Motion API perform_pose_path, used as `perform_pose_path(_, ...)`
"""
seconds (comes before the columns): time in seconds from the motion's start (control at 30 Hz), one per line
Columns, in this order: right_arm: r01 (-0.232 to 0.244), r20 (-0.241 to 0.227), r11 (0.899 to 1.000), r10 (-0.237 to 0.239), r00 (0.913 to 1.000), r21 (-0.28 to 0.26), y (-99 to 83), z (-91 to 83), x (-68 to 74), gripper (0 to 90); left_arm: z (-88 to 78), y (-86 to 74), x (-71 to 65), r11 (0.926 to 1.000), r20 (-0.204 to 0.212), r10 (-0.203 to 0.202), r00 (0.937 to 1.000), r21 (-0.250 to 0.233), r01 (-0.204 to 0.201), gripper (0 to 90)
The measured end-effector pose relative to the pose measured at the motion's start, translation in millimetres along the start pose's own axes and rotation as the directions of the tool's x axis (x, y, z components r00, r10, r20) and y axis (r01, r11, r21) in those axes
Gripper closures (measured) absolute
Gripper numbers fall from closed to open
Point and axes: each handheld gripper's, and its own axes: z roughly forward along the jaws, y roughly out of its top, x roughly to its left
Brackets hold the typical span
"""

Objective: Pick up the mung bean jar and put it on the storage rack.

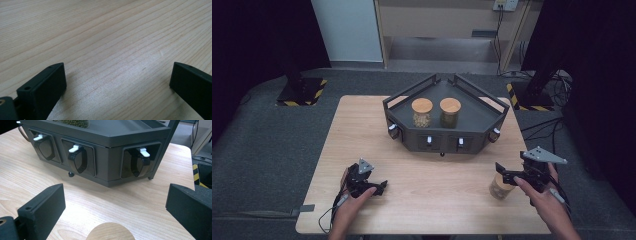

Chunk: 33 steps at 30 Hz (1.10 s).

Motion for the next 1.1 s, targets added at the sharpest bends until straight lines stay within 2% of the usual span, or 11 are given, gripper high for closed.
perform_pose_path(0.23, -0.004, -0.010, 1.000, 0.004, 0.9999, 0.008, -6.1, 0.4, 0.8, 2.7, 0.0, 0.1, 0.2, 1.0000, 0.001, 0.000, 1.0000, 0.000, 0.000, 0.0)
perform_pose_path(0.47, -0.011, 0.009, 1.000, 0.011, 0.9999, -0.008, -15.9, -0.7, 3.8, 2.7, 0.0, 0.2, 0.2, 1.0000, 0.001, 0.000, 1.0000, 0.001, 0.000, 0.0)
perform_pose_path(0.73, -0.023, 0.010, 1.000, 0.024, 0.9997, -0.011, -25.3, -0.8, 6.3, 2.7, 0.0, 0.1, 0.0, 1.0000, 0.000, 0.000, 1.0000, 0.000, 0.000, 0.0)
perform_pose_path(1.1, -0.016, 0.026, 1.000, 0.016, 0.9995, 0.019, -35.9, 3.1, 13.2, 2.7, 0.0, 0.1, 0.2, 1.0000, 0.001, 0.000, 1.0000, 0.000, 0.000, 0.0)
